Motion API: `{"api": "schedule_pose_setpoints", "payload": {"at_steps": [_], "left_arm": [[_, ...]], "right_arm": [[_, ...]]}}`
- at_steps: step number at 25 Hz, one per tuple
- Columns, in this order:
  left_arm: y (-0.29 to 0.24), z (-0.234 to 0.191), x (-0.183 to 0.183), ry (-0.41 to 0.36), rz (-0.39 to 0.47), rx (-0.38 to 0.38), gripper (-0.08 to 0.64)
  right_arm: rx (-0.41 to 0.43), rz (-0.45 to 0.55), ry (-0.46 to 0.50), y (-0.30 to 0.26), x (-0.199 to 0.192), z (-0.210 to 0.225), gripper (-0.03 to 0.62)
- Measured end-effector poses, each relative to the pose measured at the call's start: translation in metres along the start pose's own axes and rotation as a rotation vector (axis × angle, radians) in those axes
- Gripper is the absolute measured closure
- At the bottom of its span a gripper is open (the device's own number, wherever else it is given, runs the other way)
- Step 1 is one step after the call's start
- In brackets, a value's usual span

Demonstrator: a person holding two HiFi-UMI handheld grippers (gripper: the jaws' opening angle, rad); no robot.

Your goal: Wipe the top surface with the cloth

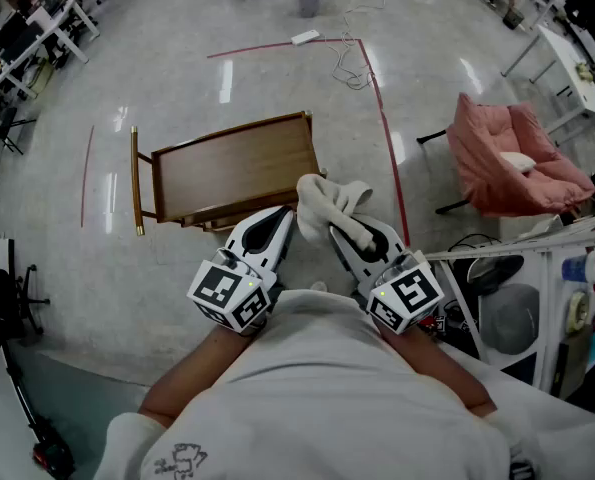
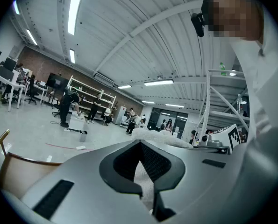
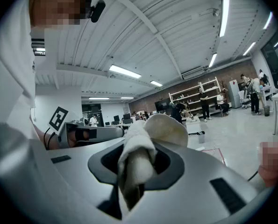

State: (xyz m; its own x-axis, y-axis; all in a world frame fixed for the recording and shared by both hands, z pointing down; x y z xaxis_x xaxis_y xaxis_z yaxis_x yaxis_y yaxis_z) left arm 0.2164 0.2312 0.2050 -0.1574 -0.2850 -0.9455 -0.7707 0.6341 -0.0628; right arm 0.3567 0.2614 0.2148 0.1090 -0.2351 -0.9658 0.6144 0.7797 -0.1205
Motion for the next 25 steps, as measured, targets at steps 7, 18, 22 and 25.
{"api": "schedule_pose_setpoints", "payload": {"at_steps": [7,18,22,25], "left_arm": [[-0.001,-0.001,-0.001,0.001,-0.005,0.015,0.552],[0.014,-0.028,0.004,0.024,0.018,0.022,0.552],[0.021,-0.047,0.010,0.036,0.024,0.023,0.552],[0.025,-0.067,0.013,0.048,0.027,0.016,0.552]], "right_arm": [[0.012,-0.009,0.021,0.001,-0.010,0.001,0.505],[-0.014,-0.039,0.001,-0.025,-0.014,-0.007,0.503],[-0.012,-0.050,-0.001,-0.045,-0.012,-0.014,0.503],[-0.008,-0.063,0.009,-0.067,-0.013,-0.019,0.503]]}}
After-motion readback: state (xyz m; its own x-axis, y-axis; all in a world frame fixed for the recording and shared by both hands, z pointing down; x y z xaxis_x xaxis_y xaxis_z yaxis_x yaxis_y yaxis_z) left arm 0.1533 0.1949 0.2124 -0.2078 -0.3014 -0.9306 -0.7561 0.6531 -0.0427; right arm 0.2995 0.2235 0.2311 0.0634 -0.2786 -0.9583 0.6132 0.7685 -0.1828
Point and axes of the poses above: the fingertips, and each gripper's own axes: y backward along the fingers, z to its right, x out of its top, the point moved 5 cm from there along y, backward along the fingers, and after that the axes turned 4 degrees about -x, right-handed, at the moved point
